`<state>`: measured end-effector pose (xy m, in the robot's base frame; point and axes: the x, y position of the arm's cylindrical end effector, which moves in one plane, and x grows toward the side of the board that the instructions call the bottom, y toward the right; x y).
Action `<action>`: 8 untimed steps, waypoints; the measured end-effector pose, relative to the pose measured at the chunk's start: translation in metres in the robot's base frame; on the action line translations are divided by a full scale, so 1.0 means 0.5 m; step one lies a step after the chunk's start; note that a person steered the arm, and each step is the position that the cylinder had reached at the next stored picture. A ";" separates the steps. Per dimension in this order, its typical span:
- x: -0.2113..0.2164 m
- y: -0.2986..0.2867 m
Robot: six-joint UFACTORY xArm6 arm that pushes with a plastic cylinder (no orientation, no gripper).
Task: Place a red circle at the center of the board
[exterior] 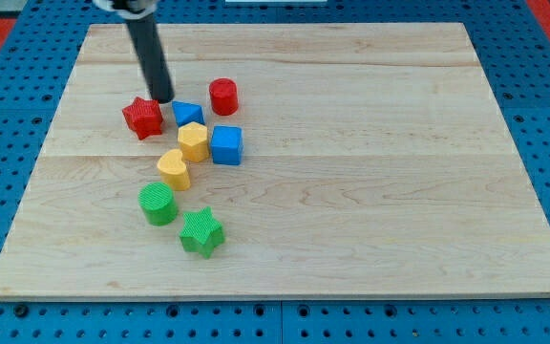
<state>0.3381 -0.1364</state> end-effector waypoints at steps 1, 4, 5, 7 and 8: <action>-0.013 0.076; -0.012 0.284; 0.014 0.340; 0.090 0.414; 0.040 0.423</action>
